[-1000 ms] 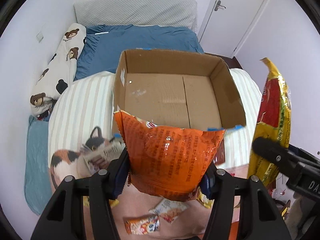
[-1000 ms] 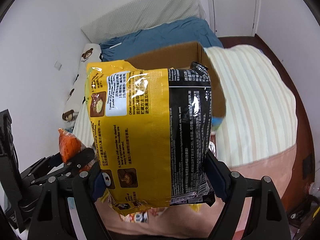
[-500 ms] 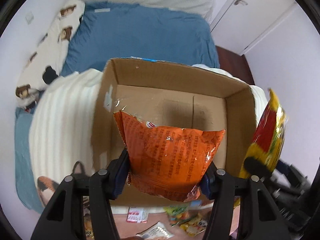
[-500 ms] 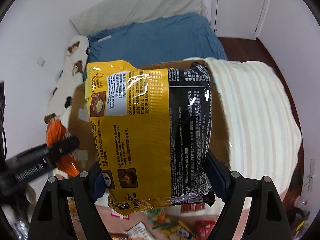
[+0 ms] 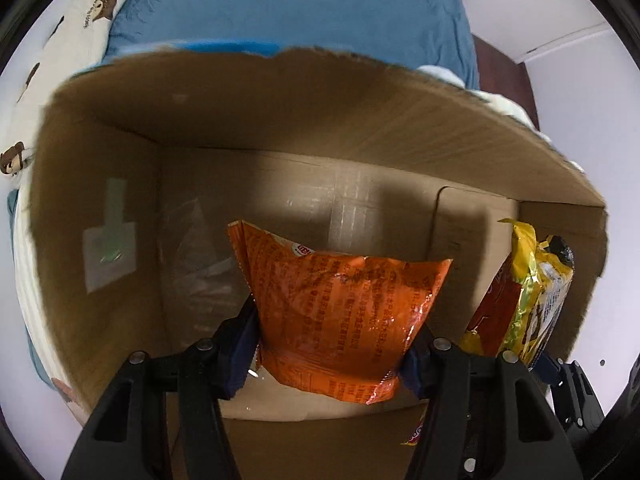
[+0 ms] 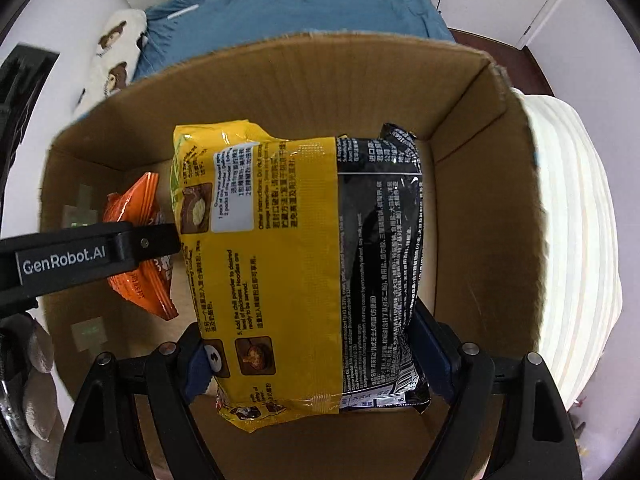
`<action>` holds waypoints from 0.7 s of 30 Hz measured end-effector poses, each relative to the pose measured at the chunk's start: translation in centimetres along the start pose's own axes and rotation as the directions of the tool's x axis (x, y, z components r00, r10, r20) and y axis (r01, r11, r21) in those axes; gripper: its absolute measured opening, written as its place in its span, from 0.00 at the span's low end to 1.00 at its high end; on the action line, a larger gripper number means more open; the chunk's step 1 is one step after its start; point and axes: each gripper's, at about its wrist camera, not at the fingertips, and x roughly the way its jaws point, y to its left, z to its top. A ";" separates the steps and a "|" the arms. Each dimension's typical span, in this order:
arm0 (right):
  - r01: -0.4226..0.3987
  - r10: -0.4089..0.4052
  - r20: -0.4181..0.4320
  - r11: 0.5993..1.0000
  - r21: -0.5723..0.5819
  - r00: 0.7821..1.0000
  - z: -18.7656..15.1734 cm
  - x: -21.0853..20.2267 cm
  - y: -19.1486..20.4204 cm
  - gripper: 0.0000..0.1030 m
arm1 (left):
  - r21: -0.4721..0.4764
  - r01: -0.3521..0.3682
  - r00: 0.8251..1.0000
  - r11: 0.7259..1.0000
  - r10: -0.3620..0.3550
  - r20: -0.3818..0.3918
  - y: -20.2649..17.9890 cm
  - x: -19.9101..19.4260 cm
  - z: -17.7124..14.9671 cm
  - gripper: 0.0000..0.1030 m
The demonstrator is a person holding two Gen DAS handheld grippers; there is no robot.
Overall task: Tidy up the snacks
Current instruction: 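Carry both bags into the cardboard box and open both tools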
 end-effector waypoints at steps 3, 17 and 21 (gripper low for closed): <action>0.007 -0.007 -0.013 1.000 -0.001 1.000 0.4 1.1 0.0 0.83 | 0.011 -0.023 1.000 1.000 0.023 -0.008 -0.2 0.4 0.3 0.55; 0.043 -0.049 -0.082 0.997 -0.069 0.995 3.0 4.0 2.9 0.86 | 0.022 -0.109 0.993 0.994 0.108 0.039 0.3 -0.1 0.1 0.72; 0.032 -0.035 -0.048 0.998 -0.061 0.998 3.0 3.3 3.5 0.93 | 0.040 -0.104 0.992 0.994 0.101 0.069 0.4 -0.8 -0.5 0.83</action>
